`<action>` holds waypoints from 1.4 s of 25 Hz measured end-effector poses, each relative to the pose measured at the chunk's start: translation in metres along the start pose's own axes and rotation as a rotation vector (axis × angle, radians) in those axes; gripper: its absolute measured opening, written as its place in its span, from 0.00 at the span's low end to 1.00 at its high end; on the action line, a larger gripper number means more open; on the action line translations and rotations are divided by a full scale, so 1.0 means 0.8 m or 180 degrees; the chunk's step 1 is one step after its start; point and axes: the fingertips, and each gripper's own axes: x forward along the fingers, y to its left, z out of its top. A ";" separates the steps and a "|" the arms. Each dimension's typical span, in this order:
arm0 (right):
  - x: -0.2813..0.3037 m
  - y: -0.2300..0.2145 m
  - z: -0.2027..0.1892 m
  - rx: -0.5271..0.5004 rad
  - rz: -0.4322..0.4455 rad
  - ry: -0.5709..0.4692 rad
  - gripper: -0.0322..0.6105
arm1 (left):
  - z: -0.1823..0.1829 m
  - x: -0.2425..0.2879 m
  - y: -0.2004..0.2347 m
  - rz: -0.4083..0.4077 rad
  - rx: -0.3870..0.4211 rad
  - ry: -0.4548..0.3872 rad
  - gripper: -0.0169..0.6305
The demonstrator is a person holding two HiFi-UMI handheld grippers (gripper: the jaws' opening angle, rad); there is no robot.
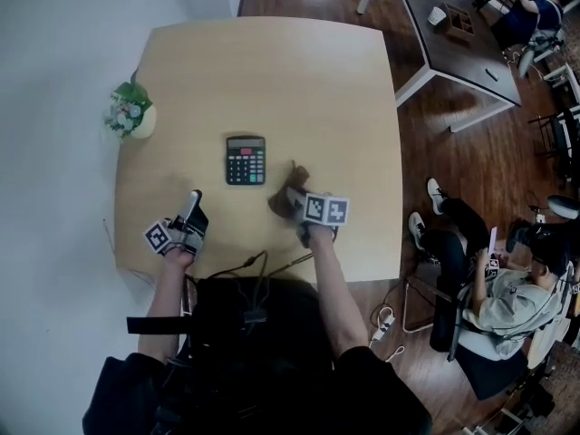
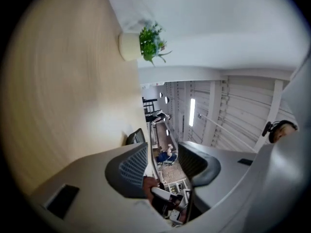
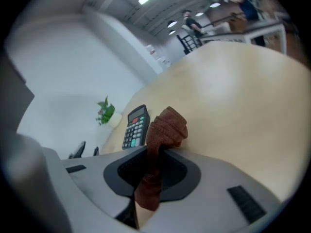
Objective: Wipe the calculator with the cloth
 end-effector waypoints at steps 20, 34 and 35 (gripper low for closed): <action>-0.202 0.224 -0.037 0.1251 0.1975 -0.1460 0.15 | -0.105 -0.086 -0.360 -0.2295 0.0580 0.0377 0.03; -0.327 0.329 -0.173 0.0942 0.1686 -0.1891 0.15 | -0.166 -0.218 -0.377 -0.2367 0.0078 0.0519 0.05; -0.330 0.335 -0.172 0.0913 0.1737 -0.1909 0.15 | -0.171 -0.222 -0.383 -0.2418 0.0081 0.0521 0.06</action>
